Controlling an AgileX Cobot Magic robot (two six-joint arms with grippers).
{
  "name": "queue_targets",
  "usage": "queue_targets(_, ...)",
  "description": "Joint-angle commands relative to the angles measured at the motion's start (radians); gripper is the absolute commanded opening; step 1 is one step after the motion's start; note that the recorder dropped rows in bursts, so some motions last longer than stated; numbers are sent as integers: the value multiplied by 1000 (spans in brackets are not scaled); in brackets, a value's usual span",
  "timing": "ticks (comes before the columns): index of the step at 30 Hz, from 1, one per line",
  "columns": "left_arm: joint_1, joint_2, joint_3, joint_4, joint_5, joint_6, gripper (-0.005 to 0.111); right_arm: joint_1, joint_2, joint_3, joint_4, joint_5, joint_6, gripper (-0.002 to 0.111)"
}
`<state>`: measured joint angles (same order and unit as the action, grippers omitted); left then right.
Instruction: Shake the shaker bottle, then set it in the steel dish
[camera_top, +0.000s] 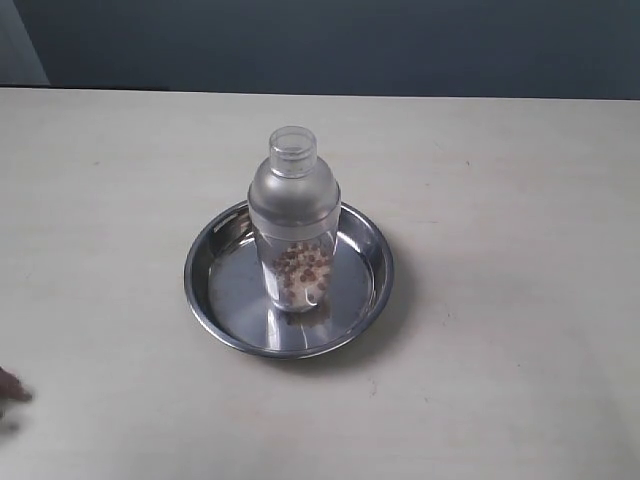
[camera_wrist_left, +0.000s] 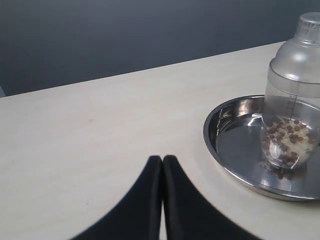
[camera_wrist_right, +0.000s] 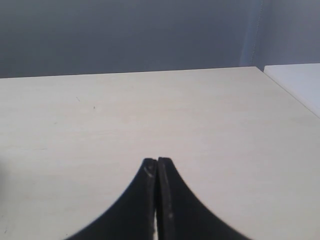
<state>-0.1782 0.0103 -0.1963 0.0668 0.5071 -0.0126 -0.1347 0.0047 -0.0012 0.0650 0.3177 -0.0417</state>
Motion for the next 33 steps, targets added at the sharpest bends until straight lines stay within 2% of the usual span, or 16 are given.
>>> queue_targets(1,19,-10,6,-58,-24,68,0,-3,-5,1,1,-13,-2,-1)
queue_targets(5,19,-10,6,-90,-24,110,0,-3,-5,1,1,-13,-2,-1)
queue_targets(9,19,-10,6,-207,-24,256,0,-3,-5,1,1,-13,-2,-1)
queue_targets(13,19,-10,7,-190,-24,240,0,-3,-5,1,1,-13,-2,-1)
queue_targets(18,19,-10,7,-142,-26,113,0,-3,-5,1,1,-13,-2,-1)
queue_targets(24,19,-10,23,-139,-65,100,0,-3,-5,1,1,-13,-2,-1)
queue_targets(28,19,-10,82,-181,-131,100,0,-3,-5,1,1,-13,-2,-1)
queue_targets(33,19,-10,131,-181,-122,100,0,-3,-5,1,1,-13,-2,-1)
